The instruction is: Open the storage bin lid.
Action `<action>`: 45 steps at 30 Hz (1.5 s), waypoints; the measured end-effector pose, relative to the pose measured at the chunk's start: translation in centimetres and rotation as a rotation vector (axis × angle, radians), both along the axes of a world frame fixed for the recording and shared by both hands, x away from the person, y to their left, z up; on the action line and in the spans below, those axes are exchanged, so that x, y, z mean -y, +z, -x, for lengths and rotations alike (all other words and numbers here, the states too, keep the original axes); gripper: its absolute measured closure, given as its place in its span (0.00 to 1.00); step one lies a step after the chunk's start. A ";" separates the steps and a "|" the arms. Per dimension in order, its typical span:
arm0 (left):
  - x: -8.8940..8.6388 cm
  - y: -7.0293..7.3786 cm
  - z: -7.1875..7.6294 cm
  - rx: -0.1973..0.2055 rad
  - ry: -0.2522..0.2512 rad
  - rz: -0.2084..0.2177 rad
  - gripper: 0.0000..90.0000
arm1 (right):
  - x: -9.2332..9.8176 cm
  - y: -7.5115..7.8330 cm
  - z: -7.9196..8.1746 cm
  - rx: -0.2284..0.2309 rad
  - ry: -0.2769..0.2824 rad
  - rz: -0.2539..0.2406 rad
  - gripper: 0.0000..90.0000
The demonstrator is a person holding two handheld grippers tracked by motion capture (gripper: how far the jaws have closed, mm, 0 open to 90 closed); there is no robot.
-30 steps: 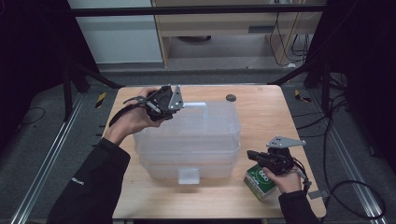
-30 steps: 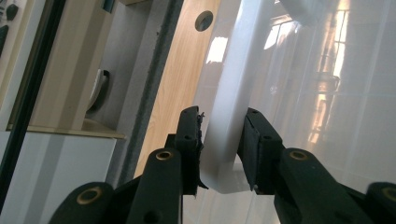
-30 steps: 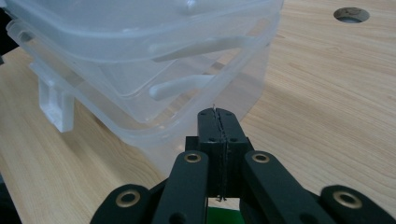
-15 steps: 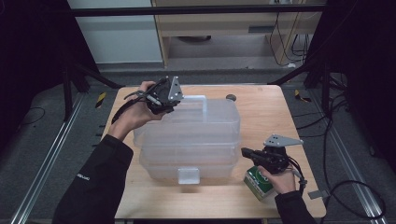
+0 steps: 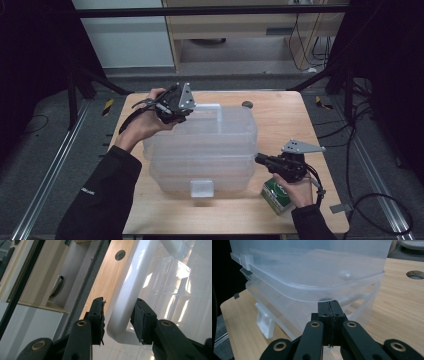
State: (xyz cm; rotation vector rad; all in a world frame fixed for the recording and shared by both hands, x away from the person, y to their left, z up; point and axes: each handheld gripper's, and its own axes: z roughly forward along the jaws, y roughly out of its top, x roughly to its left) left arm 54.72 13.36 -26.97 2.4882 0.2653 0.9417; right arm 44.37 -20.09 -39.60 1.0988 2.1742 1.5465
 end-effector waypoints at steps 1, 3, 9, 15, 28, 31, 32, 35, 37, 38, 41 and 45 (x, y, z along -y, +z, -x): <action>-0.1 0.0 0.0 -0.004 0.001 0.003 0.69 | 0.0 -0.1 0.0 0.002 0.001 0.003 1.00; -0.3 -0.1 0.2 -0.008 0.001 0.011 0.65 | -0.1 -0.1 0.0 -0.007 0.002 0.009 1.00; -1.9 0.5 1.6 -0.028 -0.009 0.126 0.52 | -0.1 -0.1 0.0 -0.010 0.003 0.009 1.00; -4.2 1.0 2.8 -0.033 0.017 0.238 0.47 | -0.1 -0.1 0.0 -0.009 0.003 0.013 1.00; -9.4 0.4 5.8 -0.010 0.148 0.552 0.53 | -0.2 -0.1 0.0 -0.005 0.000 0.027 1.00; -10.7 0.1 6.6 0.002 0.176 0.616 0.56 | -0.2 -0.1 0.0 -0.006 0.001 0.027 1.00; -11.2 0.0 6.9 0.013 0.186 0.625 0.58 | -0.2 -0.1 0.0 -0.007 0.002 0.028 1.00; -12.7 -0.6 7.7 0.023 0.211 0.667 0.62 | -0.2 -0.1 0.0 -0.007 0.001 0.028 1.00; -13.7 -1.3 8.3 0.030 0.239 0.697 0.64 | -0.2 -0.1 0.0 -0.007 0.001 0.028 1.00; -14.3 -1.7 8.6 0.030 0.248 0.724 0.66 | -0.2 -0.1 0.0 -0.009 0.002 0.028 1.00; -15.7 -3.2 9.5 0.050 0.267 0.777 0.71 | -0.2 -0.1 0.0 -0.011 0.002 0.028 1.00; -17.0 -5.7 10.6 0.036 0.310 0.813 0.74 | -0.2 -0.1 0.0 -0.011 0.002 0.027 1.00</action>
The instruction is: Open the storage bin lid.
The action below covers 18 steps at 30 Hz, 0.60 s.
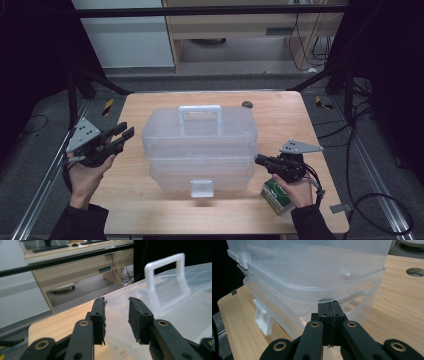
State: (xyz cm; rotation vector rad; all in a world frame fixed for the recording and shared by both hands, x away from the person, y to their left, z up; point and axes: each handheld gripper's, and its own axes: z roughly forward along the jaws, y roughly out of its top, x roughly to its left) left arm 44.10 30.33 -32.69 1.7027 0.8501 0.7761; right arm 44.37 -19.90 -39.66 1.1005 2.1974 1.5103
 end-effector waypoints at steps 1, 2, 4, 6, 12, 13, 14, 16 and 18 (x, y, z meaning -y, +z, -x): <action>-0.2 -0.5 0.2 -0.006 0.011 0.015 0.75 | 0.0 0.0 0.0 -0.002 0.001 0.000 1.00; -0.4 -1.1 0.3 -0.008 0.017 0.024 0.77 | 0.0 0.0 0.0 -0.003 0.001 0.000 1.00; -0.6 -2.1 0.5 -0.018 0.033 0.028 0.77 | 0.0 0.0 0.0 -0.003 -0.001 0.001 1.00; -0.7 -3.2 0.6 -0.033 0.041 0.029 0.80 | -0.1 0.0 0.0 -0.003 -0.001 0.005 1.00; -1.0 -5.3 1.3 -0.066 0.070 0.017 0.85 | 0.0 -0.1 0.0 -0.001 0.002 0.005 1.00; -1.0 -5.7 1.4 -0.079 0.066 0.012 0.86 | 0.0 -0.1 0.0 0.000 0.003 0.006 1.00; -1.1 -6.0 1.5 -0.087 0.068 0.010 0.87 | 0.0 -0.1 0.0 0.000 0.002 0.008 1.00; -1.1 -6.7 1.5 -0.114 0.061 0.015 0.93 | 0.0 -0.1 0.0 0.000 0.002 0.007 1.00; -0.9 -7.0 1.4 -0.127 0.043 0.011 0.95 | 0.0 -0.1 0.0 0.002 0.001 0.007 1.00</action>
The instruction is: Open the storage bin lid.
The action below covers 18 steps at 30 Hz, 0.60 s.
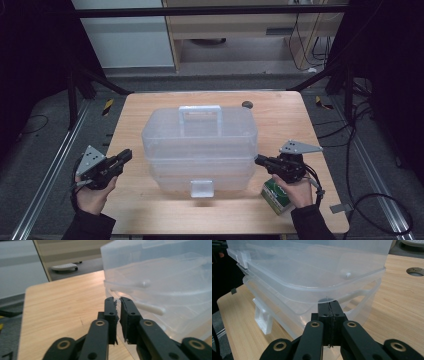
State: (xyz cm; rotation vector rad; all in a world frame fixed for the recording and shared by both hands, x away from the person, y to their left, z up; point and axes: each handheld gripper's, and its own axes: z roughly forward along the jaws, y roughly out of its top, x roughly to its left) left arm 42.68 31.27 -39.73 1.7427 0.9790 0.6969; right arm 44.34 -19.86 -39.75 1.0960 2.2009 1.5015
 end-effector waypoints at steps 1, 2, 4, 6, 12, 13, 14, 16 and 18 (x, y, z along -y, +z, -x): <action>0.2 -0.2 0.0 -0.010 -0.013 0.001 0.95 | 0.0 0.0 0.0 -0.001 -0.001 0.001 1.00; 0.4 -0.4 -0.1 -0.014 -0.027 0.002 0.96 | 0.0 0.0 0.0 -0.001 -0.001 0.002 1.00; 0.9 -0.8 -0.2 -0.034 -0.069 0.007 0.98 | 0.0 0.0 0.0 -0.002 0.000 0.001 1.00; 1.4 -1.1 -0.3 -0.048 -0.086 -0.009 0.99 | 0.0 0.0 0.0 -0.002 0.000 0.000 1.00; 2.1 -1.2 -0.2 -0.051 -0.135 0.005 0.99 | 0.0 -0.1 0.0 -0.003 -0.001 0.001 1.00; 2.2 -1.1 -0.1 -0.046 -0.141 0.012 0.99 | 0.0 -0.1 0.0 -0.004 0.000 0.000 1.00; 2.2 -1.0 -0.1 -0.048 -0.152 0.021 0.99 | 0.0 -0.1 0.0 -0.004 0.000 -0.001 1.00; 2.4 -0.8 0.0 -0.043 -0.158 0.031 0.99 | 0.0 -0.1 -0.1 -0.006 0.000 -0.002 1.00; 2.4 -0.6 0.0 -0.040 -0.163 0.036 0.99 | 0.0 -0.1 -0.1 -0.006 -0.001 -0.006 1.00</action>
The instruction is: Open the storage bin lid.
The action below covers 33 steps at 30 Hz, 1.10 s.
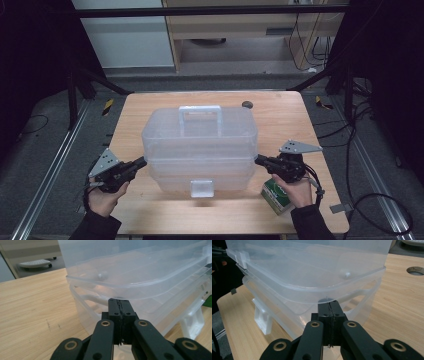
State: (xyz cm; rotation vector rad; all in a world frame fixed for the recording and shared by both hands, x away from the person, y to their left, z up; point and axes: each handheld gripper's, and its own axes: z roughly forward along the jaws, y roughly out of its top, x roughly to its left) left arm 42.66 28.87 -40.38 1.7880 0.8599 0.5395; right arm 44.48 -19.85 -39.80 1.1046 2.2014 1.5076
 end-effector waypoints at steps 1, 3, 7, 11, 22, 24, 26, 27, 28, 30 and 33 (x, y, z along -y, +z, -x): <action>0.0 0.0 0.0 0.000 -0.001 0.004 0.99 | 0.0 0.1 0.0 0.002 0.000 -0.001 1.00; 0.0 0.1 -0.1 0.001 -0.006 0.018 0.99 | 0.0 0.2 -0.1 0.002 -0.002 -0.002 1.00; 0.0 0.4 -0.1 0.013 -0.002 0.029 0.99 | -0.1 0.5 -0.5 0.005 -0.008 -0.005 1.00; 0.0 0.8 -0.2 0.028 0.020 0.036 0.98 | -0.2 0.9 -0.8 0.010 -0.009 -0.017 1.00; 0.1 1.3 -0.7 0.041 0.048 0.064 0.97 | -0.1 1.7 -1.3 0.024 -0.003 -0.022 1.00; 0.2 1.4 -0.8 0.043 0.051 0.061 0.97 | -0.1 1.9 -1.4 0.026 -0.001 -0.020 1.00; 0.4 1.5 -1.0 0.047 0.050 0.061 0.97 | -0.1 2.0 -1.5 0.028 0.001 -0.017 1.00; 0.5 1.5 -1.1 0.049 0.049 0.065 0.97 | -0.1 2.0 -1.6 0.034 0.004 -0.019 1.00; 0.6 1.5 -1.1 0.053 0.049 0.063 0.97 | -0.1 2.1 -1.6 0.035 0.003 -0.017 1.00; 0.9 1.4 -1.2 0.060 0.050 0.053 0.97 | -0.1 2.1 -1.7 0.036 0.003 -0.020 1.00; 1.0 1.2 -1.2 0.066 0.073 0.037 0.94 | -0.1 2.1 -1.6 0.036 0.005 -0.016 1.00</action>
